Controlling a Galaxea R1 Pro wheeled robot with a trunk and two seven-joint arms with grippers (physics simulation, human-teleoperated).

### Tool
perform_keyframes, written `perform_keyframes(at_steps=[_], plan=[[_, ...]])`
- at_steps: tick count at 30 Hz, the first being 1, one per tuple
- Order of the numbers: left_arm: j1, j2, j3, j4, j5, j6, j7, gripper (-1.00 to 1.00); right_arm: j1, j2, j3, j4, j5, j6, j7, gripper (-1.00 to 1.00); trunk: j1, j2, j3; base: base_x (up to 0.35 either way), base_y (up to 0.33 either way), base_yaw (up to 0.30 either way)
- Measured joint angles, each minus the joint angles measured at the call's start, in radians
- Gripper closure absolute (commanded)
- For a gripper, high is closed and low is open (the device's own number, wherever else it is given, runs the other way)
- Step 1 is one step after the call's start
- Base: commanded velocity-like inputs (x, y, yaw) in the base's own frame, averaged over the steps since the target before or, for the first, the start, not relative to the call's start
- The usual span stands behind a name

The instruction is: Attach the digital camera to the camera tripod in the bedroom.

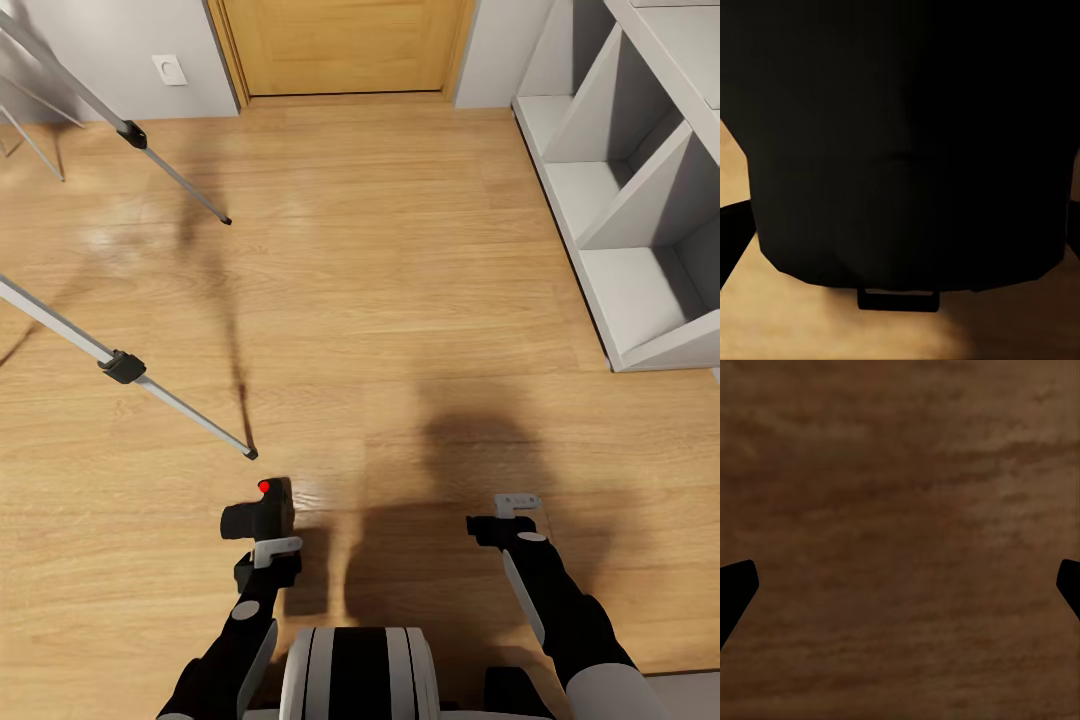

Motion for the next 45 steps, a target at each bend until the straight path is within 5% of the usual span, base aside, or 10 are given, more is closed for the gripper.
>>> perform_keyframes(at_steps=[14, 45], plan=[[-0.007, -0.001, 0.001, -0.003, -0.042, 0.0, 0.0, -1.0, 0.0, 0.0, 0.0, 0.0, 0.0, 0.0, 0.0, -1.0, 0.0, 0.0, 0.0, 0.0, 0.0, 0.0], [-0.008, 0.0, 0.001, -0.003, -0.047, 0.0, 0.0, -1.0, 0.0, 0.0, 0.0, 0.001, 0.0, 0.0, 0.0, -1.0, 0.0, 0.0, 0.0, 0.0, 0.0, 0.0]])
